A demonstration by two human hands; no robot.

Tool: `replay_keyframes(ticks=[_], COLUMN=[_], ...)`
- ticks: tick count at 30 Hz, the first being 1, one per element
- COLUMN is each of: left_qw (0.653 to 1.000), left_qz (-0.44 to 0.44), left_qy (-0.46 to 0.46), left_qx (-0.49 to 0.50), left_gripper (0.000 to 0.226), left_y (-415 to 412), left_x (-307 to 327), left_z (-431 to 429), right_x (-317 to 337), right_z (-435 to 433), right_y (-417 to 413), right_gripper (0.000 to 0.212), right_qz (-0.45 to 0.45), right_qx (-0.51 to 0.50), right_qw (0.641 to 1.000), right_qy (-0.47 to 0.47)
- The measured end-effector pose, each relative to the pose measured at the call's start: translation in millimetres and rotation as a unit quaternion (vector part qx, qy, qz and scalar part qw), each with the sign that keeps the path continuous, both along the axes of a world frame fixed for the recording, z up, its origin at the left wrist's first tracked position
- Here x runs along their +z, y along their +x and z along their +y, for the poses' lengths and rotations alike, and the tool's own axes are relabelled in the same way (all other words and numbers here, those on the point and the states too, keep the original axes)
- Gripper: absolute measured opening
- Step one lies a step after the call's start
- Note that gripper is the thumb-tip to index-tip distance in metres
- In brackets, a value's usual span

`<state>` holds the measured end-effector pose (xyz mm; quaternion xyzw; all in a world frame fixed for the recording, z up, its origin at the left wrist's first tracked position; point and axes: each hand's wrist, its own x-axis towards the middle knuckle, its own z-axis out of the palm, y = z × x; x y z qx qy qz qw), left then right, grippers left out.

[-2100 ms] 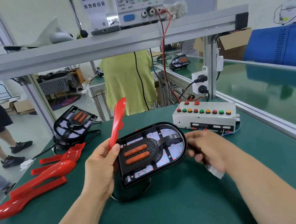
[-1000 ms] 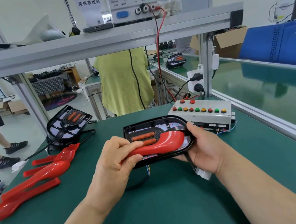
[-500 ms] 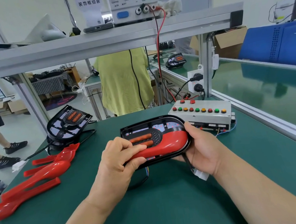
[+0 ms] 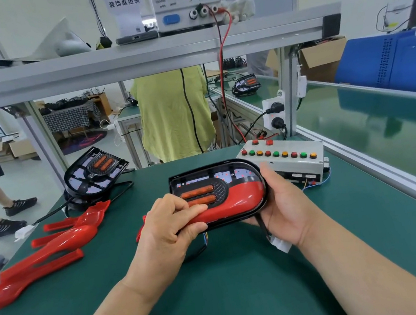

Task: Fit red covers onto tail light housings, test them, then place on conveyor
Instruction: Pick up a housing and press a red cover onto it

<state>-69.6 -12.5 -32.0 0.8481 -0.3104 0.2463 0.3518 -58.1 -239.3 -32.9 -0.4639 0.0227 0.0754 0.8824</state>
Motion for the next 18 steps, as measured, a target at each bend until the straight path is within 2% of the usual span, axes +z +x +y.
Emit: replay_keyframes(ticks=[4, 6, 12, 15, 18], left_qw=[1.0, 1.0, 1.0, 0.997, 0.971], left_qz=[-0.002, -0.011, -0.025, 0.022, 0.083], left_qy=[0.004, 0.005, 0.019, -0.076, -0.214], left_qx=[-0.001, -0.001, 0.004, 0.019, 0.065], left_gripper=[0.035, 0.035, 0.035, 0.036, 0.025], left_y=[0.9, 1.2, 1.9, 2.2, 9.0], left_x=[-2.8, -3.1, -3.9, -2.1, 0.8], left_z=[-1.2, -3.1, -5.6, -4.3, 3.3], right_x=[0.0, -1.5, -2.6, -1.5, -0.9], right_z=[3.3, 4.0, 5.0, 3.7, 1.0], right_y=[-2.0, -2.0, 0.3, 0.9, 1.2], right_gripper=[0.068, 0.07, 0.052, 0.051, 0.055], right_qz=[-0.02, -0.019, -0.03, -0.028, -0.023], right_qx=[-0.005, -0.024, -0.051, -0.05, -0.051], right_qw=[0.999, 0.999, 0.998, 0.998, 0.998], right_qy=[-0.03, -0.036, -0.023, -0.012, -0.004])
